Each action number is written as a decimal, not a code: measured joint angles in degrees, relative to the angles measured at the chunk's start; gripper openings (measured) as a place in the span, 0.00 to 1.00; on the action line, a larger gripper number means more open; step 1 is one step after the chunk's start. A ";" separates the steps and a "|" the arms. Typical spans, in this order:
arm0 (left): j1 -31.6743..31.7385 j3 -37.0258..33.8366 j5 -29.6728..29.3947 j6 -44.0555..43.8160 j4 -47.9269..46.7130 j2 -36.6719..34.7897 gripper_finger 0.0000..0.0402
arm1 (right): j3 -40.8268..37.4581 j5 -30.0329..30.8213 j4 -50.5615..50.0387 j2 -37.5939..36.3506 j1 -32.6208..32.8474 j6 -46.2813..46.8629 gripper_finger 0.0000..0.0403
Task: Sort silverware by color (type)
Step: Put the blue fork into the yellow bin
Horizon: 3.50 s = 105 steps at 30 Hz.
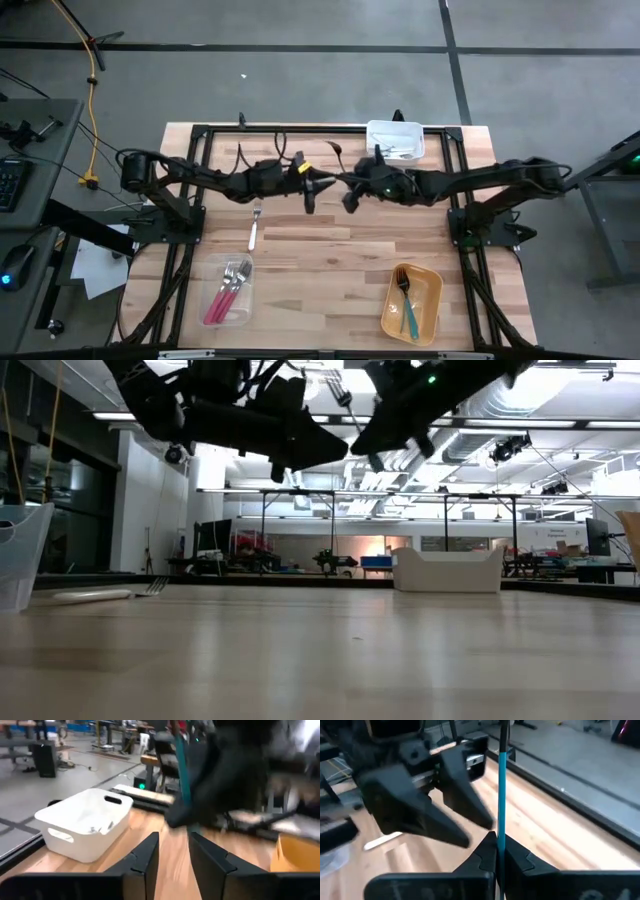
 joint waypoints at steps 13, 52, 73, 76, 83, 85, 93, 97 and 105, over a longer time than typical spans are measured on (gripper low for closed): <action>-6.42 -10.82 -13.32 10.82 15.14 -0.79 0.17 | 0.07 -4.62 -30.35 -4.78 22.97 47.25 0.00; -6.36 -11.53 -15.84 15.18 17.73 -0.83 0.16 | 11.54 -9.25 -39.30 13.56 59.71 110.80 0.00; -6.36 -11.53 -15.80 15.18 17.71 -0.83 0.16 | 11.08 -12.21 -45.05 13.55 59.06 111.39 0.07; -6.36 -11.53 -15.80 15.18 17.71 -0.83 0.16 | 11.08 -12.22 -44.73 13.55 59.06 111.37 0.07; -6.36 -11.53 -15.80 15.18 17.69 -0.83 0.16 | 11.08 -12.29 -43.90 13.55 58.38 111.17 0.13; -6.36 -11.53 -15.80 15.20 17.69 -0.83 0.16 | 11.21 -13.52 -44.28 13.55 57.94 110.96 0.18; -6.34 -11.53 -15.80 15.20 17.69 -0.83 0.16 | 12.27 -12.26 -48.30 13.51 55.01 101.40 0.30; -6.34 -11.51 -15.80 15.20 17.69 -0.83 0.16 | 12.20 -12.39 -48.91 13.51 51.37 92.72 0.16; -6.34 -11.51 -15.80 15.31 17.48 -0.83 0.16 | 12.17 -13.68 -48.92 13.51 46.88 85.99 0.04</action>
